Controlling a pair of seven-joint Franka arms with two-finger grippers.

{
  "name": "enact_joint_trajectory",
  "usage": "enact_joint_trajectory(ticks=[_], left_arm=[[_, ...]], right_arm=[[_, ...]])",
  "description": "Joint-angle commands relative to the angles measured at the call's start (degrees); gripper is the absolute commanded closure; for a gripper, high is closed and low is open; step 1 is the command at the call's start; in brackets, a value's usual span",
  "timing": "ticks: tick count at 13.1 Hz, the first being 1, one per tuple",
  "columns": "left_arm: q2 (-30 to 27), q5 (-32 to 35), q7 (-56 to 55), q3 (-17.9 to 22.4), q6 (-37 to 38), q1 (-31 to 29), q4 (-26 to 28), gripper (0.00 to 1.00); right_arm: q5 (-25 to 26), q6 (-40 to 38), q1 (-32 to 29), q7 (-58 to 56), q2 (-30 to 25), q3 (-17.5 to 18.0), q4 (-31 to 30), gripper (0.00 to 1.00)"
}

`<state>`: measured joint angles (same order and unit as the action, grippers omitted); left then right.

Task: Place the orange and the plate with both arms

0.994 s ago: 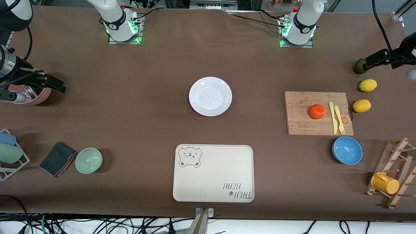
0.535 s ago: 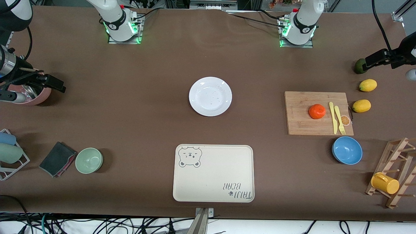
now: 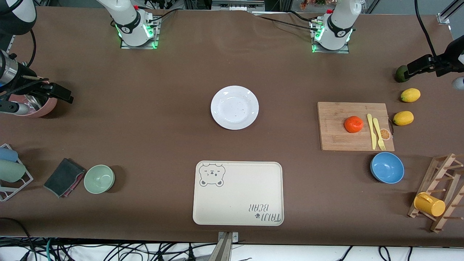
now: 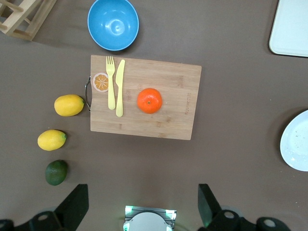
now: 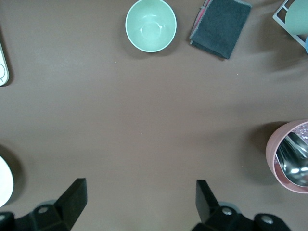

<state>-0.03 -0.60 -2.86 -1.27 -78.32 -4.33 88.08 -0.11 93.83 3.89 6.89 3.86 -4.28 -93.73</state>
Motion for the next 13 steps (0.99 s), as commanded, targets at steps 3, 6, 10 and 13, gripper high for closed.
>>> enact_joint_trajectory(ticks=[3, 6, 10, 13], left_arm=[[0.6, 1.0, 0.1, -0.1, -0.9, 0.0, -1.4, 0.00], [0.6, 1.0, 0.1, -0.1, -1.0, 0.0, -1.3, 0.00], [0.5, 0.9, 0.1, -0.1, -1.4, -0.1, -1.2, 0.00], [0.5, 0.9, 0.1, -0.1, -1.5, -0.1, -1.1, 0.00]], right_arm=[[-0.6, -0.1, 0.0, 0.3, -0.8, 0.2, -0.6, 0.00], [-0.5, -0.1, 0.0, 0.3, -0.8, 0.2, -0.6, 0.00], [-0.2, -0.1, 0.1, 0.2, -0.8, 0.3, -0.6, 0.00], [-0.2, -0.1, 0.1, 0.2, -0.8, 0.4, -0.7, 0.00]])
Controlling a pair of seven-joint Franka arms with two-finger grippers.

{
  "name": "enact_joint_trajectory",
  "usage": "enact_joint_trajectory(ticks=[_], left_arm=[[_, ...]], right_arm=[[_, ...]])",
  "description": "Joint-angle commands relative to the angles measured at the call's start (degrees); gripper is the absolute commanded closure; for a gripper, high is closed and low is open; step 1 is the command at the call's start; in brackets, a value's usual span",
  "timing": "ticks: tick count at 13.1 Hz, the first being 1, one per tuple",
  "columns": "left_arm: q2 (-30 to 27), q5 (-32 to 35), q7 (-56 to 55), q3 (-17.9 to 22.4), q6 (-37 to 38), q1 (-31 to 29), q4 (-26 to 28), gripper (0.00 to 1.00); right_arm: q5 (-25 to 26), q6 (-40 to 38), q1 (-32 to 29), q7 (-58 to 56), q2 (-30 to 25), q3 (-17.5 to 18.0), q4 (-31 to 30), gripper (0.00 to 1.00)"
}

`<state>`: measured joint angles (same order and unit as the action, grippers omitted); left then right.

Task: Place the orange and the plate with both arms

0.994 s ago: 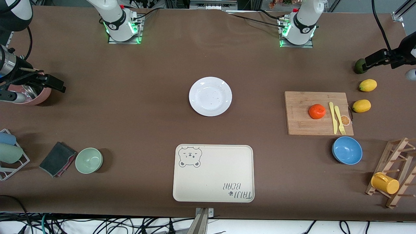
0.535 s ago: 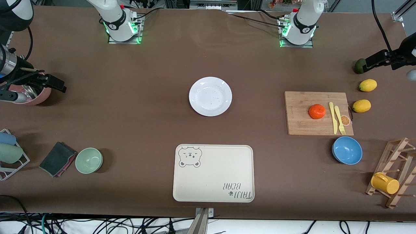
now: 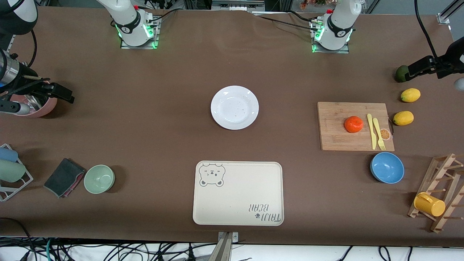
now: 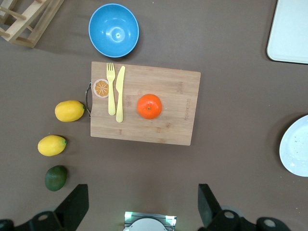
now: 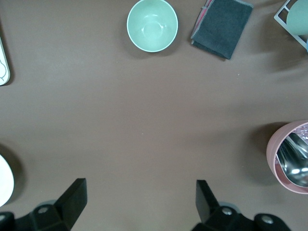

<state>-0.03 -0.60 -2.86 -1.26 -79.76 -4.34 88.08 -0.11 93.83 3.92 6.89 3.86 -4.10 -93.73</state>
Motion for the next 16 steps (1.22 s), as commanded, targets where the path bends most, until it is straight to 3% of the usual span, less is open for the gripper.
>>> enact_joint_trajectory(ticks=[1, 16], left_arm=[[0.5, 0.9, 0.1, -0.1, -0.1, -0.1, -1.1, 0.00], [0.5, 0.3, 0.1, 0.0, -0.5, -0.5, -0.8, 0.00]], right_arm=[[-0.2, -0.1, 0.4, 0.2, -0.8, 0.2, -0.6, 0.00], [0.1, 0.1, 2.1, 0.2, -0.3, 0.4, 0.3, 0.00]])
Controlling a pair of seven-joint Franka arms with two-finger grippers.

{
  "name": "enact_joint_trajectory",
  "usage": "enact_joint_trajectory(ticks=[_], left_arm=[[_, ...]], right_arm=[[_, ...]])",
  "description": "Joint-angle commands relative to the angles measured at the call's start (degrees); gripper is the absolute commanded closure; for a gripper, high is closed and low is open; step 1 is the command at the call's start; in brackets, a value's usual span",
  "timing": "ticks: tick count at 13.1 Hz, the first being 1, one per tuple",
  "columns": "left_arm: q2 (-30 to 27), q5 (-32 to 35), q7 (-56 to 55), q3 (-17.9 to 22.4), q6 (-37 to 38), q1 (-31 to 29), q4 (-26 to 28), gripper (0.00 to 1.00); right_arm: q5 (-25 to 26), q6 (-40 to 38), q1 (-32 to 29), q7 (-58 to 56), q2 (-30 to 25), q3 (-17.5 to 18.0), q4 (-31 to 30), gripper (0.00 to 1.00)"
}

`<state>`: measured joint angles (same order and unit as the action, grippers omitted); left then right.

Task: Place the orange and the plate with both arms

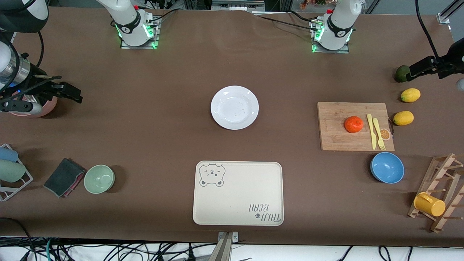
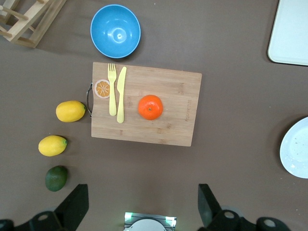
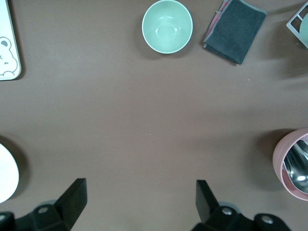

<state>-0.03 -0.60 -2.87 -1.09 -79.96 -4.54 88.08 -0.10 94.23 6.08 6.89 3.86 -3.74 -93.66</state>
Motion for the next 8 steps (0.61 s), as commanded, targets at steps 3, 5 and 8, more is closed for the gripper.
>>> enact_joint_trajectory(ticks=[3, 5, 8], left_arm=[[2.8, 0.2, 0.4, -0.1, -1.0, 0.0, -1.8, 0.00], [4.0, 0.1, 0.7, -0.1, -1.3, 0.0, -3.3, 0.00], [5.4, 0.2, 0.7, -0.2, -2.6, 0.2, -4.1, 0.00]], right_arm=[[0.2, -0.1, -0.5, 0.2, -0.3, -0.1, 0.3, 0.00], [0.2, -0.4, -0.6, 0.2, -0.3, -0.2, 0.2, 0.00], [0.2, -0.5, 0.1, 1.7, -0.3, 0.1, 0.2, 0.00]])
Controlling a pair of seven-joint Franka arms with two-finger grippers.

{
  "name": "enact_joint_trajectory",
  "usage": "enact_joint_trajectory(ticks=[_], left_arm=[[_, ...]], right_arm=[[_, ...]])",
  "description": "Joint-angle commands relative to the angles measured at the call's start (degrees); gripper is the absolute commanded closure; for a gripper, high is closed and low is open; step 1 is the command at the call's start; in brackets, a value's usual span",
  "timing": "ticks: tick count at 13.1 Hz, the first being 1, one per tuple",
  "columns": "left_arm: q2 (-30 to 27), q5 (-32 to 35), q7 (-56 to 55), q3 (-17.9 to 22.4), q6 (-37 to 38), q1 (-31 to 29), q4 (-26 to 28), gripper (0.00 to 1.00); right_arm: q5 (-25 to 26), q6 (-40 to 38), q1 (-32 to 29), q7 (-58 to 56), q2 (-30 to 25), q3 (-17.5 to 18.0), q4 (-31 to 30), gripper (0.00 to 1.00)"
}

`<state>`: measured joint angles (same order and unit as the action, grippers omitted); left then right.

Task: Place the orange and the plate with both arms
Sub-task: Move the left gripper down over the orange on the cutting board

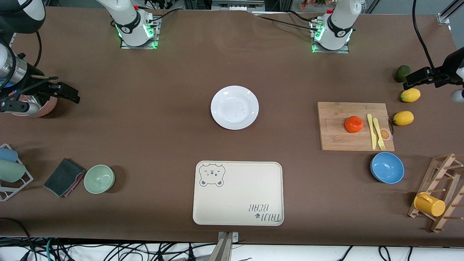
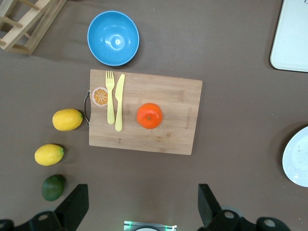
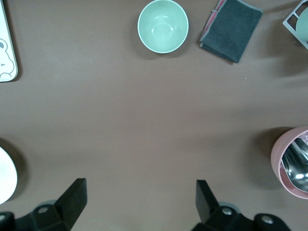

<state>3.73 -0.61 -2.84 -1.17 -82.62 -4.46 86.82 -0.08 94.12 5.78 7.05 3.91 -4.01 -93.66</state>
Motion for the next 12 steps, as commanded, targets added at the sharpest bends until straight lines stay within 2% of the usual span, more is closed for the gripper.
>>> enact_joint_trajectory(ticks=[1, 3, 6, 9, 12], left_arm=[[2.7, 0.8, 0.6, -0.1, 0.1, 0.4, -2.9, 0.00], [3.0, 1.2, 0.7, -0.2, -4.4, 0.1, -1.4, 0.00], [3.5, 1.1, 0.8, -0.2, -10.8, 0.1, 4.2, 0.00], [7.4, 1.1, 0.7, -0.1, -14.7, 0.1, 8.5, 0.00], [8.0, 1.0, 0.7, 0.0, -27.9, -0.2, 19.6, 0.00]], right_arm=[[0.2, -0.5, 0.5, 3.0, -0.3, 0.5, 0.1, 0.00], [0.2, -0.5, 0.5, 3.1, -0.3, 1.8, 0.1, 0.00], [0.2, -0.5, 0.3, 3.1, -0.3, 1.8, 0.1, 0.00], [0.2, -0.5, 0.3, 3.0, -0.5, 1.8, 0.3, 0.00], [0.2, -1.6, 0.3, 3.1, -0.7, 1.9, 0.2, 0.00]])
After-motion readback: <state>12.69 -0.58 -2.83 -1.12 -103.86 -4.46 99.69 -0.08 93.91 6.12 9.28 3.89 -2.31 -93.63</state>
